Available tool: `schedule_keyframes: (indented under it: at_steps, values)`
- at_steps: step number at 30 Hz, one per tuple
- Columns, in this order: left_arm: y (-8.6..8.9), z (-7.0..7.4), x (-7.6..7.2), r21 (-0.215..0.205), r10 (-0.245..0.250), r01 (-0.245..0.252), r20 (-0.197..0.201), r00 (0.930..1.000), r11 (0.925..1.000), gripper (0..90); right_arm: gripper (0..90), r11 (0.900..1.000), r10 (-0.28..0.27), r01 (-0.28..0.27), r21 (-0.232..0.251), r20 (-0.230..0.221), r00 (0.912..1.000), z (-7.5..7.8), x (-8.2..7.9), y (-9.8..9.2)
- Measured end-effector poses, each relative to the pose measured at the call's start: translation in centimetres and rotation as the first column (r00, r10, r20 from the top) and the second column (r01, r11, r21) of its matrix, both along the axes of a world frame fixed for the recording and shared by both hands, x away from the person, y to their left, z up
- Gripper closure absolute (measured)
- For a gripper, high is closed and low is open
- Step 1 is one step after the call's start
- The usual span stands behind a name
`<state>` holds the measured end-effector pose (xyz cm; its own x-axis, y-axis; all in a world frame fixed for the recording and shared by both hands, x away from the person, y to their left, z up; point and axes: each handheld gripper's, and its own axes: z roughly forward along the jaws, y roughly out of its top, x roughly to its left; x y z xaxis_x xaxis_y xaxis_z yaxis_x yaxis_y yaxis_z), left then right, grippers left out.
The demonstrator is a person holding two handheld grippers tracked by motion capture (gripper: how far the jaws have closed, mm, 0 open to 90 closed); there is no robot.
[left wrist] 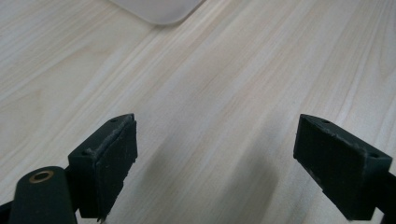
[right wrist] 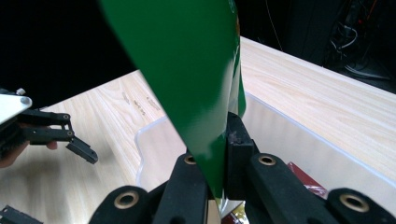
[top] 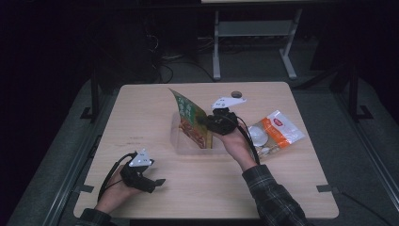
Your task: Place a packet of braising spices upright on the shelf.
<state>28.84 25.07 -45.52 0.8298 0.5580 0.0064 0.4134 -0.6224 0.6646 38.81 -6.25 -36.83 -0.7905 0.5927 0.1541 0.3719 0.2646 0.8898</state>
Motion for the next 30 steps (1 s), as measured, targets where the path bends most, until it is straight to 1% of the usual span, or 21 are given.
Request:
schedule_keyframes:
  at_steps: [1, 2, 4, 6, 7, 10, 11, 13, 16, 23, 27, 30]
  values:
    - [0.0, 0.0, 0.0, 0.005, -0.002, 0.002, -0.002, 1.0, 1.0, 12.9, 88.1, 1.0, 0.004, -0.004, 0.004, 0.0, 1.0, 0.0, 0.0, 0.0]
    - [0.0, 0.0, 0.0, 0.003, -0.004, 0.004, -0.002, 1.0, 1.0, 12.9, 87.6, 1.0, 0.005, -0.005, -0.002, 0.004, 1.0, 0.0, 0.0, 0.1]
    - [0.0, 0.0, 0.0, 0.004, -0.004, 0.004, 0.0, 1.0, 1.0, 12.9, 83.3, 1.0, 0.006, -0.006, -0.002, 0.007, 1.0, 0.1, -0.1, 0.0]
    - [0.0, 0.1, 0.0, 0.006, -0.006, 0.006, 0.003, 1.0, 1.0, 12.9, 76.1, 1.0, 0.011, -0.011, 0.007, 0.003, 0.9999, 0.2, -0.1, -0.1]
    - [0.0, 0.1, 0.0, 0.008, -0.008, 0.008, 0.006, 1.0, 0.9999, 12.9, 72.2, 1.0, 0.004, -0.004, 0.007, 0.006, 1.0, 0.3, -0.2, -0.1]
    - [0.0, 0.1, 0.0, 0.012, -0.012, 0.012, 0.009, 0.9999, 0.9999, 12.9, 59.8, 1.0, 0.001, 0.0, 0.012, -0.003, 1.0, 0.9, -0.4, -0.4]
    - [0.0, 0.1, 0.0, 0.012, -0.012, 0.012, 0.008, 0.9999, 0.9999, 12.9, 53.2, 1.0, -0.001, 0.001, 0.01, 0.003, 1.0, 1.2, -0.5, -0.6]
    - [0.0, 0.1, 0.0, 0.013, -0.014, 0.014, 0.007, 0.9999, 0.9998, 12.9, 48.6, 1.0, -0.003, 0.003, 0.01, -0.002, 1.0, 1.5, -0.7, -0.7]
    - [0.0, 0.1, 0.0, 0.011, -0.016, 0.015, 0.006, 0.9999, 0.9998, 12.9, 44.2, 1.0, 0.012, -0.012, 0.007, -0.002, 0.9999, 1.9, -1.1, -1.0]
    - [-0.1, 0.0, 0.0, 0.008, -0.015, 0.015, 0.001, 0.9999, 0.9999, 13.0, 39.6, 0.999, 0.034, -0.034, -0.009, 0.013, 0.9993, 3.0, -2.5, -2.2]
    - [-0.1, 0.0, -0.1, -0.001, -0.019, 0.019, -0.002, 0.9998, 0.9998, 13.0, 38.4, 0.999, 0.037, -0.036, -0.032, 0.029, 0.9989, 3.3, -3.4, -3.3]
    - [-0.1, 0.0, -0.1, -0.004, -0.025, 0.025, -0.002, 0.9997, 0.9997, 13.0, 38.4, 0.998, 0.039, -0.038, -0.043, 0.026, 0.9989, 3.3, -3.9, -4.4]
